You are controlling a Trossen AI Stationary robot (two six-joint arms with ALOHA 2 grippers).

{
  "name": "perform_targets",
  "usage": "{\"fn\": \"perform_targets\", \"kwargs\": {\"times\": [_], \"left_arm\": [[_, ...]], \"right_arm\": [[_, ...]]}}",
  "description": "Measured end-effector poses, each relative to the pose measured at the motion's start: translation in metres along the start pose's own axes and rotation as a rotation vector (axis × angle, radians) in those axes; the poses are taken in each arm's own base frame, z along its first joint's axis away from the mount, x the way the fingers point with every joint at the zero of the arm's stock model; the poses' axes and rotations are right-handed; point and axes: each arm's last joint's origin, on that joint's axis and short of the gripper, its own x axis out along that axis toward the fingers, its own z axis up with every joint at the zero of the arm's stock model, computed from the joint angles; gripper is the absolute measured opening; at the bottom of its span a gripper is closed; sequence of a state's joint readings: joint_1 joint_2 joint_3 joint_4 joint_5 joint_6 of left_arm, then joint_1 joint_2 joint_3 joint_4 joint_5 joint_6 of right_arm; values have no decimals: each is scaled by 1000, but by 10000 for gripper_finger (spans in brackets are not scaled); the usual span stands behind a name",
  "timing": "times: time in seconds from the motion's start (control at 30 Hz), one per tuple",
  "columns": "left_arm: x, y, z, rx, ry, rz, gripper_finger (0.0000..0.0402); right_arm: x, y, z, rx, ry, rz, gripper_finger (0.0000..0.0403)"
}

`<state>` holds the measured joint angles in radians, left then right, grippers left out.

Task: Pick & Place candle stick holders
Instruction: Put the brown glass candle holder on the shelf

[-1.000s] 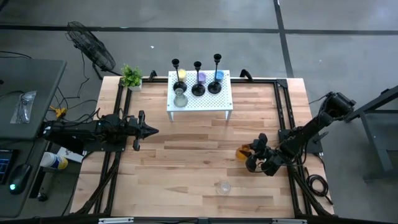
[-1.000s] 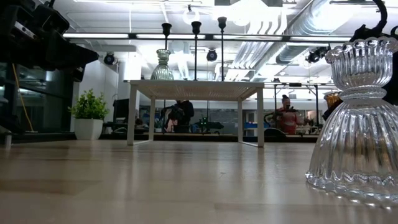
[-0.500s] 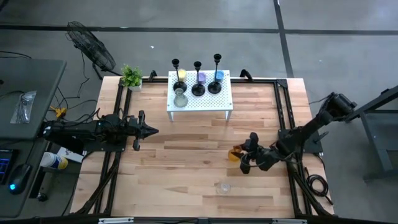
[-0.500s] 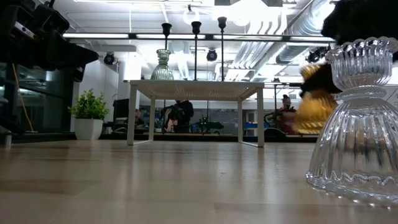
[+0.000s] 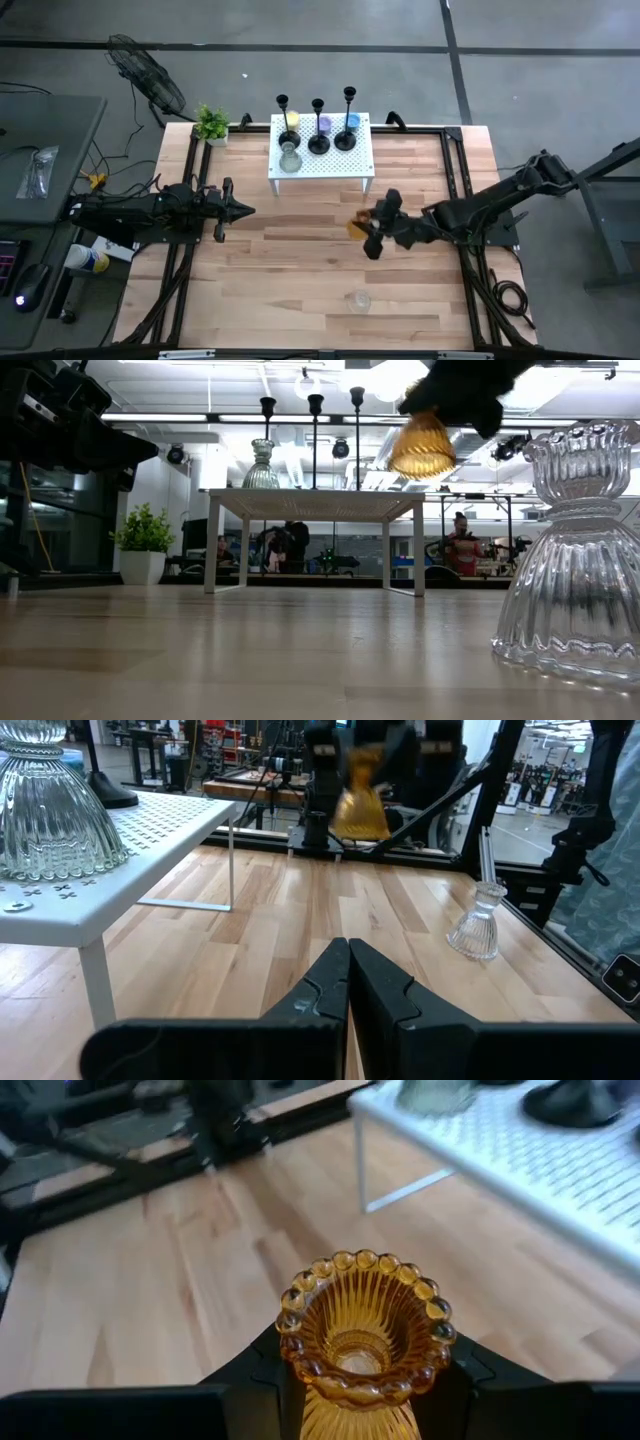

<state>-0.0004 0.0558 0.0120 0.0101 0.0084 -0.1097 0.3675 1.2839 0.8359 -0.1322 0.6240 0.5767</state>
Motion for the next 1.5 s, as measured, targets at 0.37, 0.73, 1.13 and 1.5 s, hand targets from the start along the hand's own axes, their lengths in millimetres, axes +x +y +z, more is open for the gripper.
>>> {"fn": "perform_targets", "kwargs": {"times": [0.37,0.73,1.13,1.5], "left_arm": [[0,0,0,0,0,0,0],[0,0,0,0,0,0,0],[0,0,0,0,0,0,0],[0,0,0,0,0,0,0]], "right_arm": [[26,-10,64,66,-16,-158,123],[91,-20,106,138,-61,-317,122],[140,-46,128,187,-32,-437,123],[145,-66,129,240,6,-481,123]]}}
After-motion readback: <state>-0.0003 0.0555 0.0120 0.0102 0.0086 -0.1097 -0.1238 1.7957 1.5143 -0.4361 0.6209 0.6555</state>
